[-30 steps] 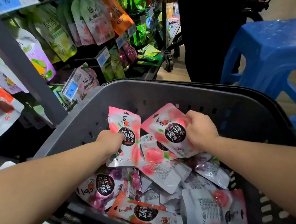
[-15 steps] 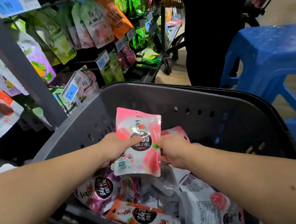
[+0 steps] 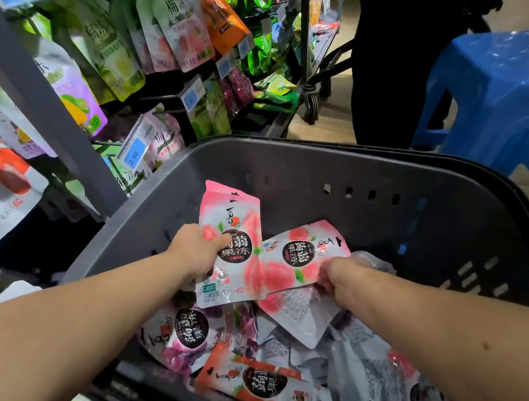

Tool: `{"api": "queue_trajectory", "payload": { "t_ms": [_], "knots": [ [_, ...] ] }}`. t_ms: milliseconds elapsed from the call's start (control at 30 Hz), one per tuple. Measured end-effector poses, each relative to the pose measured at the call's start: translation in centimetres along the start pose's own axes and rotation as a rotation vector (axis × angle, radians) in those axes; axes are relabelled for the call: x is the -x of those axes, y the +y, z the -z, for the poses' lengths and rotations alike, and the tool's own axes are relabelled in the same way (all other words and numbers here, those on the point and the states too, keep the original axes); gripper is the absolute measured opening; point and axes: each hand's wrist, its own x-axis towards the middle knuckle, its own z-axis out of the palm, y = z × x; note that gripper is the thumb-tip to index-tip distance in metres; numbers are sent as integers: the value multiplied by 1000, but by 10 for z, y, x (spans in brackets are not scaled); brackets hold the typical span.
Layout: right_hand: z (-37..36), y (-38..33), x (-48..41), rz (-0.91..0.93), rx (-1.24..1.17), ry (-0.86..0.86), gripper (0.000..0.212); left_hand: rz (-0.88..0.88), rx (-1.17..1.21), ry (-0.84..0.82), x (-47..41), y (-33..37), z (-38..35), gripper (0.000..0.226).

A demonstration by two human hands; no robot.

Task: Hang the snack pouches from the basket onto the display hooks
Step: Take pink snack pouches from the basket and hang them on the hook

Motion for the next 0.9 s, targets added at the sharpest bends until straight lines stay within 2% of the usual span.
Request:
{"api": "queue_trajectory", "payload": {
  "t_ms": [100,167,300,400,467,567,633,733,800,900],
  "knots": [
    [-8,-5,9,-32,-162,50,23,-3,7,3,-5,-5,-2,40],
    [-15,-14,24,-43,-171,-34,23,-13,1,-2,-6,-4,-2,42],
    [-15,-27,47,27,-221,-102,22,-43,-22,39,-1,0,-1,40],
    [-9,-38,68,103,-322,-161,34,-45,-35,91,5,5,4,45],
    [-2,-45,76,159,-366,-121,37,-50,-19,94,13,11,9,46],
    [10,-58,90,265,-299,9,27,-85,43,72,28,23,16,44],
    [17,-64,99,377,-172,60,25,-129,55,59,40,32,23,47],
    [28,-69,107,579,5,101,31,-149,-68,54,56,40,35,55],
    [35,-74,112,633,66,115,37,-154,-106,49,64,43,42,61],
    [38,-80,120,639,87,64,35,-168,-135,29,76,50,48,66]
  ]
}}
